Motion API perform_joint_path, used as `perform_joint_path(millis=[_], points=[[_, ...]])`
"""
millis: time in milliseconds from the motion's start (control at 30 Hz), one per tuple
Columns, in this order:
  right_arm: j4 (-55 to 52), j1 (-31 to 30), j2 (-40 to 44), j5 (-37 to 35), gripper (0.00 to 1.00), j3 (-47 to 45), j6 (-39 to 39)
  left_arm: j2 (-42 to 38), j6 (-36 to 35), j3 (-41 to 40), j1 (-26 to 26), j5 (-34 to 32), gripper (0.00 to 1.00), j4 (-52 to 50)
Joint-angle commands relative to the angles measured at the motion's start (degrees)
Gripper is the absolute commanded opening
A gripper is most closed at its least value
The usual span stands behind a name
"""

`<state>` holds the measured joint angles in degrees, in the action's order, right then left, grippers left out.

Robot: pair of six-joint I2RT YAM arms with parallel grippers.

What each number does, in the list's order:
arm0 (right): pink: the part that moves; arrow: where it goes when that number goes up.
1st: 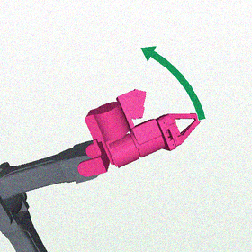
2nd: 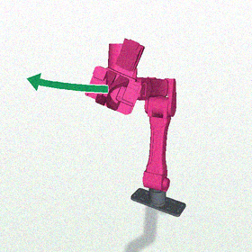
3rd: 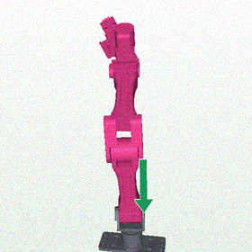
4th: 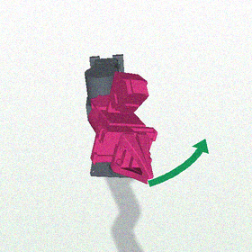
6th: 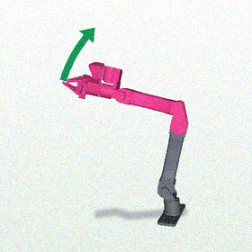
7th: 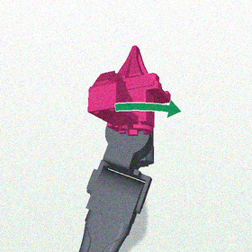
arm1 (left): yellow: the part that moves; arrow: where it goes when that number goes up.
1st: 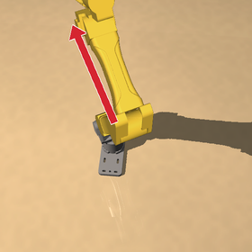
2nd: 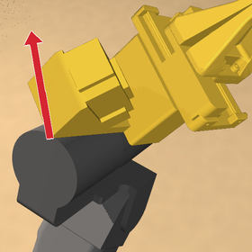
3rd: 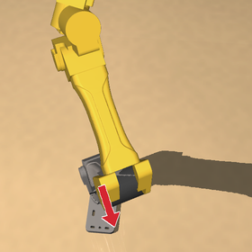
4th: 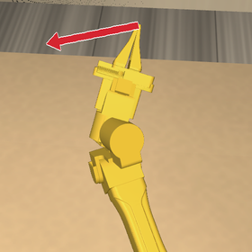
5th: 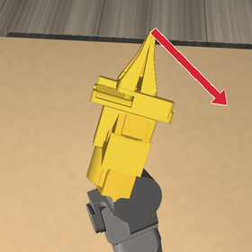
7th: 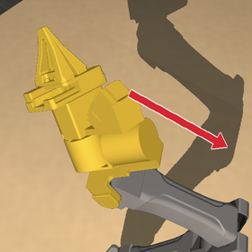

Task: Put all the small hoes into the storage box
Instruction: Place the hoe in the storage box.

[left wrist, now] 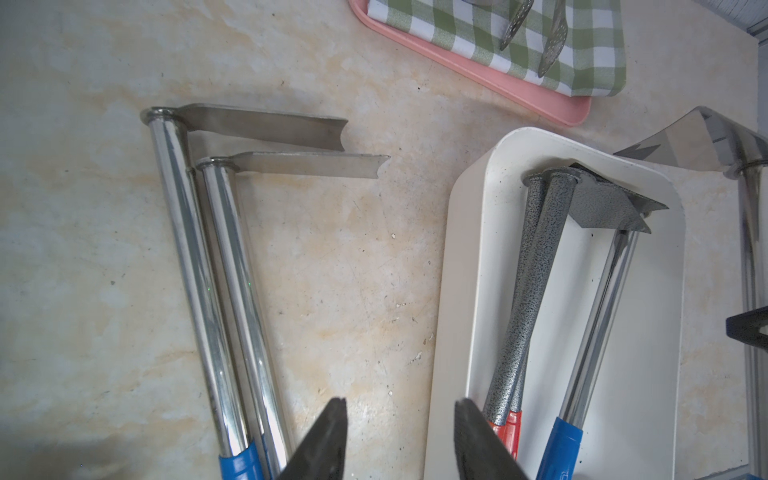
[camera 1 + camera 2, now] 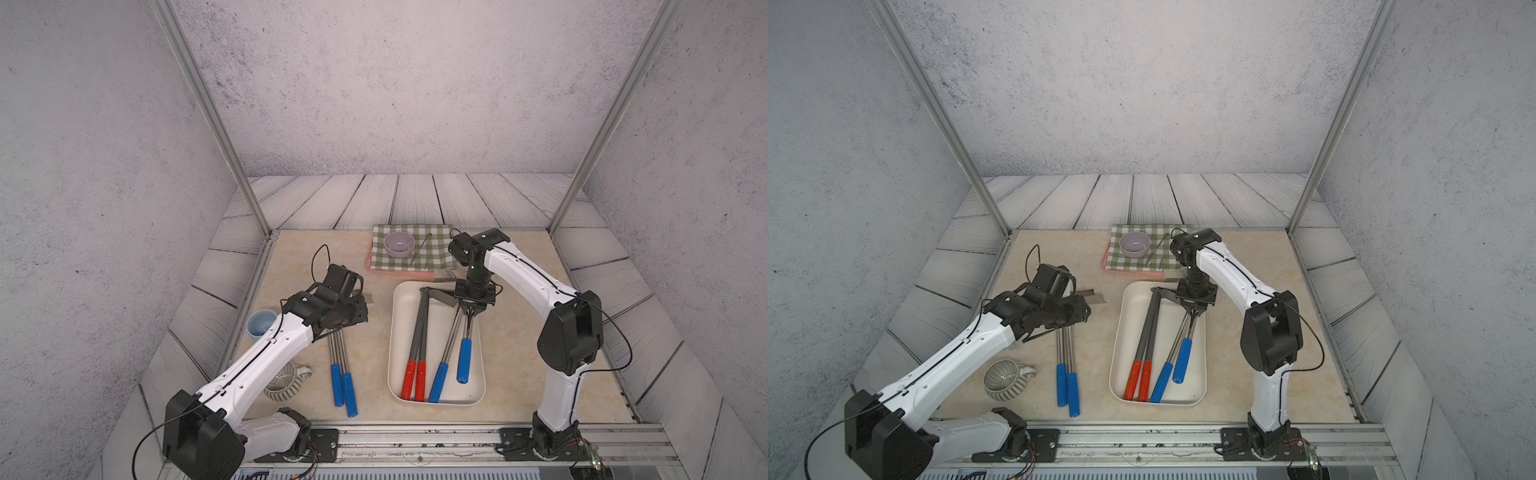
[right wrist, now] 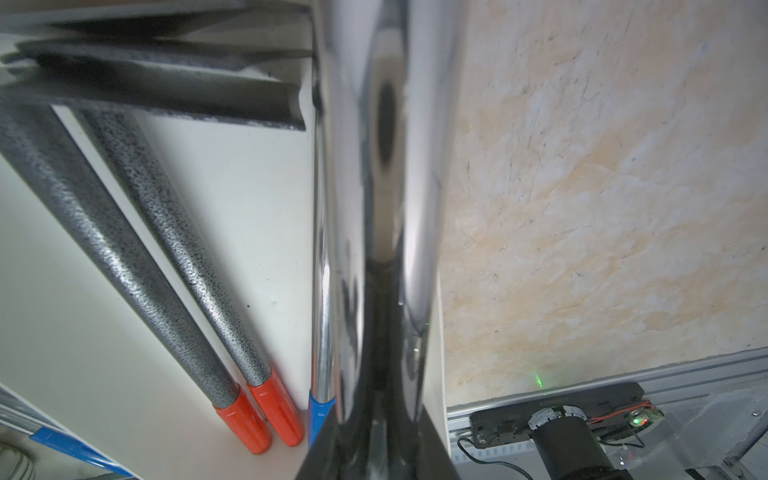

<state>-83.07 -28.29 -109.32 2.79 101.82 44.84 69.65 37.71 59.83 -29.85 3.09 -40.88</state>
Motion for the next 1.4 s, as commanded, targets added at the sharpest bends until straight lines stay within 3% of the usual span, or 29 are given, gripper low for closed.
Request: perform_joint_path(millis=[0,767,1367], points=[[0.00,-0.65,-0.08,-1.12,0.20,-0.11,1.40,-1.25,-0.71,-1.11,0.74,0.51,0.46,0.32],[3.09,-3.61,-4.70,-2.28,0.21,-3.12,4.29,-2.72,-0.71,-3.39,2.15,1.75,0.46,1.20],[5.09,-5.89,-7.04,1.77,0.26,-2.90,6.55,-2.83,-0.65,-3.87,2.60,2.35,0.46,1.56]])
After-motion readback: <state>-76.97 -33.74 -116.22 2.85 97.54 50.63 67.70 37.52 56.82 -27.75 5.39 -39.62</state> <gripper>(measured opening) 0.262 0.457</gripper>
